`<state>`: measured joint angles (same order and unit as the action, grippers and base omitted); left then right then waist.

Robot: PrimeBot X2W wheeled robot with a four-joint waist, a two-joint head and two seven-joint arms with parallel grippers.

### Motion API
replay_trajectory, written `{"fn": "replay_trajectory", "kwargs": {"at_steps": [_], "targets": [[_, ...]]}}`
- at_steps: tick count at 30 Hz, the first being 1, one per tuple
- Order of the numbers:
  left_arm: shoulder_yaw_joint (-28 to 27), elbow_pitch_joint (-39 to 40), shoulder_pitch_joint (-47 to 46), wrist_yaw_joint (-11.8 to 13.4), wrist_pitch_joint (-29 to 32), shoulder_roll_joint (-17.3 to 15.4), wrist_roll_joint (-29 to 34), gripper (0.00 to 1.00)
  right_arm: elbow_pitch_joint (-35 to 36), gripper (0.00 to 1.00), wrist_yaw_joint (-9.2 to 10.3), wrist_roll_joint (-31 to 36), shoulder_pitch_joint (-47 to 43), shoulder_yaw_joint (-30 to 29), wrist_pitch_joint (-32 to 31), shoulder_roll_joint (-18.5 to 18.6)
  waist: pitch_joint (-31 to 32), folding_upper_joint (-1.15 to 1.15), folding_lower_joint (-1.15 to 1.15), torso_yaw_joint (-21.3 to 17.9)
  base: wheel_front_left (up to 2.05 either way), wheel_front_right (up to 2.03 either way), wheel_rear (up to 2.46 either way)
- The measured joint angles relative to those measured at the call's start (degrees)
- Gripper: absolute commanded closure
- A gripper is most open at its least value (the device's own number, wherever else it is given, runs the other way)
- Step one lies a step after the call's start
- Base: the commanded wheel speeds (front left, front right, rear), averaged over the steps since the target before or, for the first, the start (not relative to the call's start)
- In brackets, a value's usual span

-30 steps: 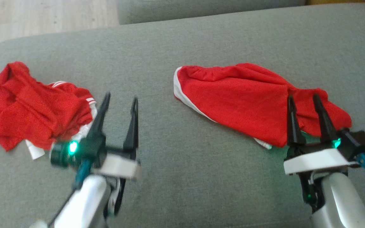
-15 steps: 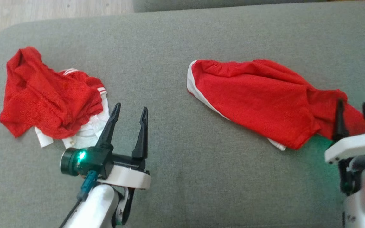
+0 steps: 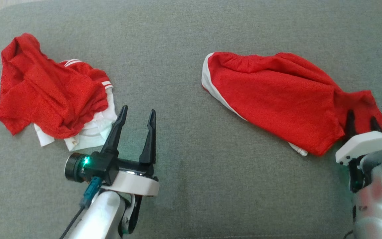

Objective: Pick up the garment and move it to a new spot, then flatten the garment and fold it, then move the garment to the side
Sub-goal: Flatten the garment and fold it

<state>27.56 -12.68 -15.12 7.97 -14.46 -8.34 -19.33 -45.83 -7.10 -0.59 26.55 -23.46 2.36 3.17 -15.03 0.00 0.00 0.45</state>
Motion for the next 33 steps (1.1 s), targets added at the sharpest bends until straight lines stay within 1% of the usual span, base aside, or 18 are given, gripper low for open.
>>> {"fn": "replay_trajectory", "kwargs": {"at_steps": [1,5,8,12,14,16,19,22,23,24,28,31,32,33], "targets": [[-0.04,-0.01,0.00,-0.40,0.00,0.04,0.25,0.00,-0.77,1.00,0.00,0.32,0.51,-0.35,0.59,0.04,-0.08,0.00,0.00,0.06,0.00,0.00,0.00],[-0.92,-0.22,-0.01,-0.51,0.00,0.44,0.24,0.00,-2.21,1.00,-0.01,3.87,2.22,-2.64,3.26,-0.16,-0.15,0.00,0.00,0.39,0.00,0.00,0.00],[-1.78,-0.22,-0.01,-0.93,0.00,0.90,0.25,0.00,-1.03,1.00,-0.01,7.90,2.83,-4.90,3.78,-0.51,-0.06,0.00,0.00,0.70,0.00,0.00,0.00],[-1.92,-0.21,-0.01,-1.49,0.00,1.82,0.82,0.00,3.66,1.00,-0.01,13.08,5.64,-6.57,3.58,-0.53,0.03,0.00,0.00,1.30,0.00,0.00,0.00],[-2.10,-0.16,-0.02,-1.49,0.00,2.18,0.83,0.00,6.91,1.00,-0.01,16.24,7.93,-6.48,2.36,-0.53,0.08,0.00,0.00,1.80,0.00,0.00,0.00],[-2.59,-0.13,-0.04,-1.52,0.00,2.43,0.87,0.00,9.61,1.00,-0.01,19.28,9.81,-5.69,1.14,-0.46,0.07,0.00,0.00,2.32,0.00,0.00,0.00],[-3.47,-0.07,-0.23,-2.02,0.00,2.79,1.19,0.00,11.77,1.00,-0.01,22.81,11.44,-3.69,-0.49,-0.31,-0.12,0.00,0.00,3.08,0.00,0.00,0.00],[-3.48,-0.02,-0.44,-2.46,0.00,3.56,1.34,0.00,11.67,1.00,-0.01,24.44,12.74,-2.29,-1.57,1.63,-0.48,0.00,0.00,3.87,0.00,0.00,0.00],[-3.49,0.00,-0.66,-2.50,0.00,3.74,1.76,0.00,11.21,1.00,-0.01,25.36,14.33,-1.89,-1.71,3.80,-0.87,0.00,0.00,4.35,0.00,0.00,0.00],[-3.52,0.00,-0.92,-2.56,0.00,3.77,1.75,0.00,10.74,1.00,-0.01,25.94,15.40,-1.58,-1.71,5.06,-1.08,0.00,0.00,4.59,0.00,0.00,0.00],[-3.61,0.01,-1.60,-3.32,0.00,4.15,1.77,0.00,7.39,1.00,-0.01,27.84,20.74,-0.14,-1.04,8.80,-2.08,0.00,0.00,5.65,0.00,0.00,0.00],[-3.65,0.00,-2.18,-3.47,0.00,4.42,2.30,0.00,4.20,1.00,-0.01,29.03,24.42,0.34,-0.31,10.68,-2.74,0.00,0.00,6.43,0.00,0.00,0.00],[-3.72,0.02,-2.42,-3.49,0.00,4.53,2.33,0.00,3.20,0.68,-0.01,29.74,25.39,0.32,-0.33,11.11,-2.92,0.00,0.00,6.60,0.00,0.00,0.00],[-3.72,0.02,-2.42,-3.49,0.00,4.53,2.33,0.00,3.20,0.00,-0.01,29.74,25.39,0.32,-0.33,11.11,-2.92,0.00,0.00,6.60,0.00,0.00,0.00]]}}
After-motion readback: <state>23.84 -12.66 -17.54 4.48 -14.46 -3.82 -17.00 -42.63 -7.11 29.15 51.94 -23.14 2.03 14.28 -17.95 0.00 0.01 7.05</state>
